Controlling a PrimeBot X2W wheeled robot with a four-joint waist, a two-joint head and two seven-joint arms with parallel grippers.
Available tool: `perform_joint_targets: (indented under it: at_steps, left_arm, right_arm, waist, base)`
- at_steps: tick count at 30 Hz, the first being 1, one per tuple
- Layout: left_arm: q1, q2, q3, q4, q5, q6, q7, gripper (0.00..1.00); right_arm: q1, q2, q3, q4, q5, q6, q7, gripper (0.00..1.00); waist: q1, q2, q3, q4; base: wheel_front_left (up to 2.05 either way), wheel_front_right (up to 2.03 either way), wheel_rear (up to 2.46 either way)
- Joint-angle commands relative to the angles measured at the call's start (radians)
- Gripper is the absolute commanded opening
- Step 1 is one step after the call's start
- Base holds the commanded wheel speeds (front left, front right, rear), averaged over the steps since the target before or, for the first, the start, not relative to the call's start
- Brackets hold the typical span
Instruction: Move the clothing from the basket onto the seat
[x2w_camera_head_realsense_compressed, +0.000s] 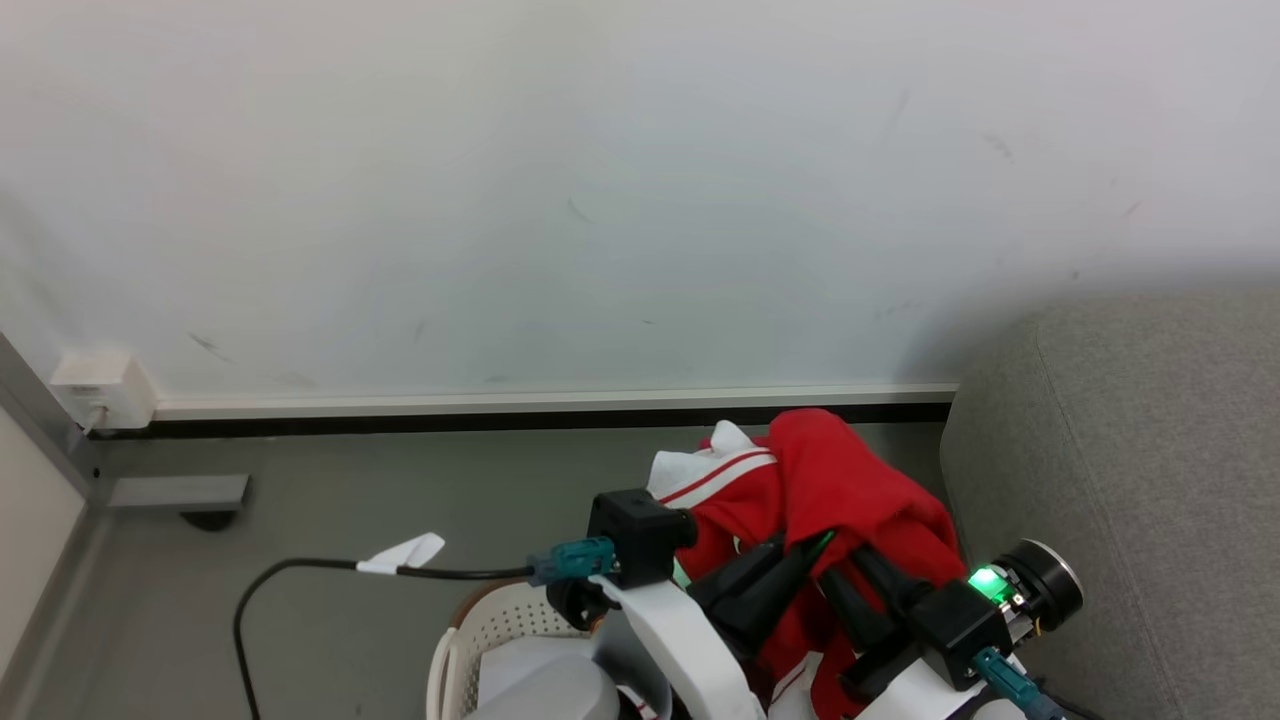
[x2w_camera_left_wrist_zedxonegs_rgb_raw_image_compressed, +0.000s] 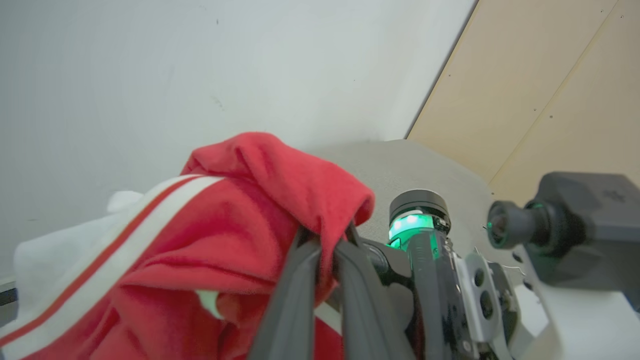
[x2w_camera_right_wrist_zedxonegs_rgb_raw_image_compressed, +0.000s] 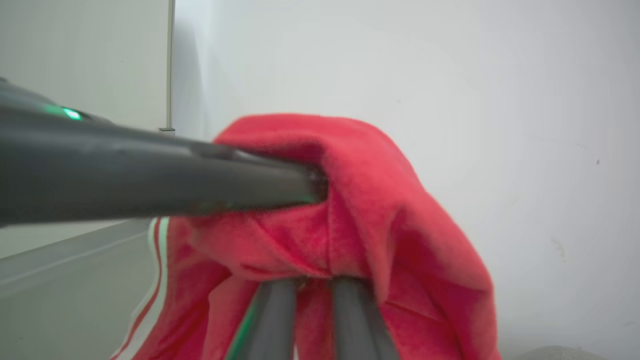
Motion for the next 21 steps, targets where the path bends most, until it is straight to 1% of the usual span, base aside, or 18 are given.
perform_joint_targets:
  at_steps: [1,2,3,7,9,10,11,12,21]
  left_arm:
    - [0.0,0.006,0.006,0.008,0.014,0.004,-0.008,0.01]
    - [0.0,0.007,0.006,0.013,0.014,0.005,-0.012,0.02]
    - [0.001,0.007,0.006,0.017,0.015,0.006,-0.017,0.13]
    - [0.002,0.006,0.01,0.036,0.015,0.009,-0.031,0.3]
    - [0.004,0.002,0.011,0.042,0.015,0.01,-0.037,0.43]
    - [0.004,0.002,0.011,0.045,0.015,0.011,-0.042,0.73]
    - [0.006,0.001,0.013,0.047,0.016,0.013,-0.044,0.98]
    - [0.007,0.0,0.015,0.05,0.016,0.015,-0.05,1.0]
    - [0.009,0.005,0.023,0.073,0.024,0.031,-0.083,1.0]
  right_arm:
    - [0.009,-0.004,-0.006,-0.01,-0.007,-0.003,-0.004,0.0]
    - [0.01,-0.005,-0.008,-0.011,-0.009,-0.003,-0.004,0.0]
    - [0.011,-0.005,-0.01,-0.012,-0.011,-0.003,-0.004,0.0]
    - [0.016,-0.007,-0.013,-0.013,-0.014,-0.003,-0.004,0.0]
    - [0.017,-0.01,-0.013,-0.013,-0.015,-0.003,-0.004,0.0]
    - [0.018,-0.011,-0.014,-0.013,-0.015,-0.003,-0.004,0.0]
    - [0.019,-0.013,-0.015,-0.013,-0.014,-0.003,-0.004,0.0]
    - [0.019,-0.014,-0.017,-0.014,-0.015,-0.003,-0.004,0.0]
    - [0.02,-0.019,-0.03,-0.01,-0.017,-0.003,-0.004,0.0]
  waist:
    - [0.0,0.0,0.0,0.0]
    - [0.0,0.0,0.001,0.001]
    - [0.0,0.0,0.002,0.001]
    - [0.0,0.0,0.003,0.004]
    - [0.0,0.0,0.004,0.006]
    - [0.0,0.0,0.004,0.007]
    - [0.0,0.0,0.004,0.008]
    - [0.0,0.0,0.004,0.008]
    - [0.0,0.0,0.006,0.013]
  base:
    - [0.0,0.0,0.0]
    - [0.0,0.0,0.0]
    - [0.0,0.0,0.0]
    - [0.0,0.0,0.0]
    - [0.0,0.0,0.0]
    - [0.0,0.0,0.0]
    - [0.0,0.0,0.0]
    - [0.0,0.0,0.0]
    - [0.0,0.0,0.0]
